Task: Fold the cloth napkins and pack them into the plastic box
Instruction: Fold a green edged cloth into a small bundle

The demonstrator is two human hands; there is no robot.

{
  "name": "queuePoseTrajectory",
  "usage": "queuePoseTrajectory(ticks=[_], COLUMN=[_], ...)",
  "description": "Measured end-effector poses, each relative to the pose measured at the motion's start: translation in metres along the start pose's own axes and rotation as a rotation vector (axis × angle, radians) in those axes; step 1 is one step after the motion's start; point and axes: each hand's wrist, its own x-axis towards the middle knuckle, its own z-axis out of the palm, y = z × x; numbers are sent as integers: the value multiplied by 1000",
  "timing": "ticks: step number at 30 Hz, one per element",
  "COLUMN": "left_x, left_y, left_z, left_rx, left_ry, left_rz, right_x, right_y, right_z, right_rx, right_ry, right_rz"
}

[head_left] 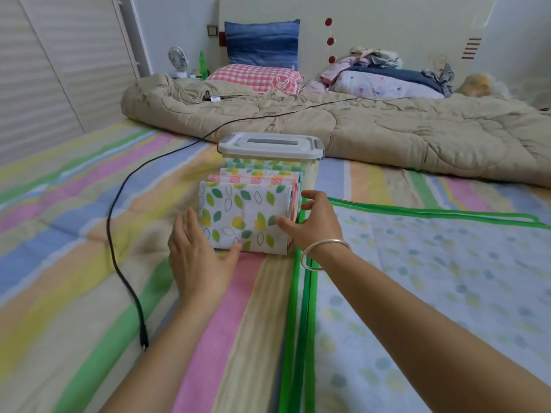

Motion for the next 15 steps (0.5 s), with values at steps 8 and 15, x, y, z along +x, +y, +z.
queuePoseTrajectory(ticks=[8,15], left_x=[-138,-225], left_y=[83,126], left_z=[-27,-30], left_rx=[-277,-251], left_ry=[-327,-995], left_rz=[514,722], right_x=[-130,-244], right_y=[64,135], right_z=[-109,-210], right_rx=[-321,-557], right_ry=[-229,-504], right_rz=[-140,-98])
